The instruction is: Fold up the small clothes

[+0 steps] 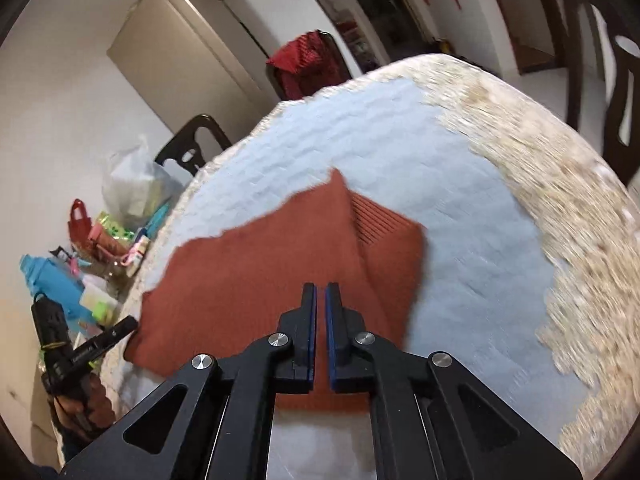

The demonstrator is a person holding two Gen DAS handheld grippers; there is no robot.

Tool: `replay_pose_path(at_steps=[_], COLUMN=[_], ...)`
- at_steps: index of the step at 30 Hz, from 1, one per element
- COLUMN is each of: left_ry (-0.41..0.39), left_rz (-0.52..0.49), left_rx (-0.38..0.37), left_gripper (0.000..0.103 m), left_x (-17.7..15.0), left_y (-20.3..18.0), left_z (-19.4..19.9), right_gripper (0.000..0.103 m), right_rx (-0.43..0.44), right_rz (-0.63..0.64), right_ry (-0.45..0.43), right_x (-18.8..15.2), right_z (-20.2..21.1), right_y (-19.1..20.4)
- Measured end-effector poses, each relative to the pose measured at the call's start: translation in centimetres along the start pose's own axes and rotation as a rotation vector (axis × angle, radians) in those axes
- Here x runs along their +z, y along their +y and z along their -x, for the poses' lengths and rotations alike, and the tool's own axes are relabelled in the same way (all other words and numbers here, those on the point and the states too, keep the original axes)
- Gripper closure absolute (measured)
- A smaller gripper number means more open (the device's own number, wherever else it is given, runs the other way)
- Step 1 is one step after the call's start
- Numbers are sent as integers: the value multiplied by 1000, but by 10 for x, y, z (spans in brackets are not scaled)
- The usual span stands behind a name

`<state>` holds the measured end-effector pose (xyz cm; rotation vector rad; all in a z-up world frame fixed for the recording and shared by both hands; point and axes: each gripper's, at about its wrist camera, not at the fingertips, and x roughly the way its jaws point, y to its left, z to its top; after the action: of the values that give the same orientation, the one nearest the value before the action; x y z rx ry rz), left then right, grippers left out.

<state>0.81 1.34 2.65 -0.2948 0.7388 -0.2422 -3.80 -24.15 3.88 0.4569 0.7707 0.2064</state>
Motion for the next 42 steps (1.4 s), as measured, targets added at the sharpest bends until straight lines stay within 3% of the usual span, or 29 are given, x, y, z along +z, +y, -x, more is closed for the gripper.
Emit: replay_pose_path(at_steps=[3,6,10,15,19,24,28,31,35,40,42], left_ry=[-11,47,35,36,-10,88,65,51,32,35,53], left_rz=[-12,3,30,9,-33,-27,0,-21,-41,-71,-76], left_rx=[25,49,24,33,51,99,77,82,50,23,20], left_gripper=[81,81,81,81,81,81,81,81,81,81,81], left_x=[12,5,-3,7,29,24,24,20,10,-6,-12], left_y=[-4,7,17,6,-4,5,13,10,2,-8,-8], left_z=[-18,-38,-32,-29,-34,-67,-57,-46,-24,-10,-13], right_gripper=[100,100,103,99,99,99,100,99,99,99,99], right_rx=[-4,-42,-17,-44,2,-68,-59,-89,-34,78,84], right_rz=[-15,-65,-104,-87,-58,-59,-92,-52,68,228,280], right_ry=[5,16,7,22,6,49,41,33,31,127,173], right_x=[10,11,8,13,25,28,27,27,21,-3,-13], right_z=[-22,-35,-29,-27,-28,-52,-45,-37,-30,-44,-60], right_y=[-1,-18,-30,-20,-5,-13,-28,-13,28,87,104])
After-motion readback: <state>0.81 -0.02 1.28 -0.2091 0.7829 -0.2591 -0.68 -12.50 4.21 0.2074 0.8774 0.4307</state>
